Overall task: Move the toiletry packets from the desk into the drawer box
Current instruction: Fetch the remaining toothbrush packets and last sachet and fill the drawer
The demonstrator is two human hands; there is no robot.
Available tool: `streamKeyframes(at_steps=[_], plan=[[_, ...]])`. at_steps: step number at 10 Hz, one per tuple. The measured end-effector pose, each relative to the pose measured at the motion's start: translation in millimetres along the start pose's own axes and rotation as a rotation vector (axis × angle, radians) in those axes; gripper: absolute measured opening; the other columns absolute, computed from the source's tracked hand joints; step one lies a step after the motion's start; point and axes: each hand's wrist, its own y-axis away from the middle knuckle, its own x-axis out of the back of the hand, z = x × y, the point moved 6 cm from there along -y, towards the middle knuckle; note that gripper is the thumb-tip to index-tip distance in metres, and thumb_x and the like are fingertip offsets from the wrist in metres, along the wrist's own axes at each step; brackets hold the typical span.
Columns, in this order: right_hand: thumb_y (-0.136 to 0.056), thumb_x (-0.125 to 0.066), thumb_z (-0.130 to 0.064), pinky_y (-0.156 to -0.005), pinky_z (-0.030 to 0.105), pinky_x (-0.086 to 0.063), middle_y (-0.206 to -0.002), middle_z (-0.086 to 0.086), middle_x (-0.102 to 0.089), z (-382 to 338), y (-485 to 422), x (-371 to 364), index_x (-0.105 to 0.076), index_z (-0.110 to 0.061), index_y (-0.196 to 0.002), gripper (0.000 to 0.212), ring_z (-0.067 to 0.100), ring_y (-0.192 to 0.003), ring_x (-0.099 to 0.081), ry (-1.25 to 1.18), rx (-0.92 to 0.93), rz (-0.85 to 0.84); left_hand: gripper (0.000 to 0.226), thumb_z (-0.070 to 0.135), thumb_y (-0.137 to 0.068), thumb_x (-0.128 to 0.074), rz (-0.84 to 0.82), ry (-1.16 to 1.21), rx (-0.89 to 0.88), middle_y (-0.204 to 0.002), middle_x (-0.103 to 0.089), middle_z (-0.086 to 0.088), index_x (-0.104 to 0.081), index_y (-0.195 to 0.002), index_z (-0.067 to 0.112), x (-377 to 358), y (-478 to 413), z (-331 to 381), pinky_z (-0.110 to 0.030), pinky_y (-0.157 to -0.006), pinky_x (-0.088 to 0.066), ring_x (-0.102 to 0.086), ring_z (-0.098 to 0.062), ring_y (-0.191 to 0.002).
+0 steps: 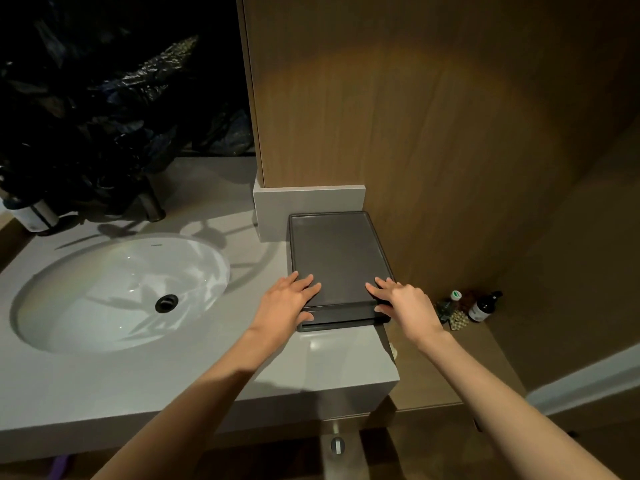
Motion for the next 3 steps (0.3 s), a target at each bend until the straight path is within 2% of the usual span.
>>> streamKeyframes(at_steps=[1, 2, 3], plan=[[-0.101, -0.045, -0.024, -0.105, 0.038, -0.042, -0.157, -0.009, -0.027, -2.7, 6.5, -3.7, -0.032, -0.035, -0.147, 0.049, 0.016, -0.146, -0.023, -0.028, -0.022, 0.012, 0.064, 0.035, -0.094, -0.053, 0.008, 0.010, 0.008, -0.158, -0.021, 0.006, -0.023, -0.150, 0.028, 0.8, 4.2, 2.4, -0.031, -0.119, -0.017, -0.015, -0.020, -0.147], [-0.100, -0.046, -0.020, -0.112, 0.037, -0.034, -0.157, -0.005, -0.027, -8.1, 11.4, -3.3, -0.034, -0.030, -0.147, 0.050, 0.016, -0.147, -0.020, -0.145, -0.032, 0.039, 0.061, 0.029, -0.096, -0.052, 0.006, 0.000, 0.030, -0.158, -0.022, 0.004, -0.024, -0.150, 0.026, 3.2, 4.6, 4.9, -0.033, -0.119, -0.017, -0.016, -0.021, -0.147], [-0.096, -0.054, -0.019, -0.117, 0.036, -0.025, -0.156, -0.003, -0.030, -14.5, 22.3, 5.6, -0.039, -0.027, -0.146, 0.052, 0.018, -0.146, -0.024, -0.310, -0.003, 0.023, 0.053, 0.024, -0.098, -0.048, 0.061, 0.108, 0.077, -0.156, -0.028, 0.002, -0.029, -0.148, 0.025, 12.8, 17.5, 10.2, -0.033, -0.118, -0.018, -0.022, -0.020, -0.145]])
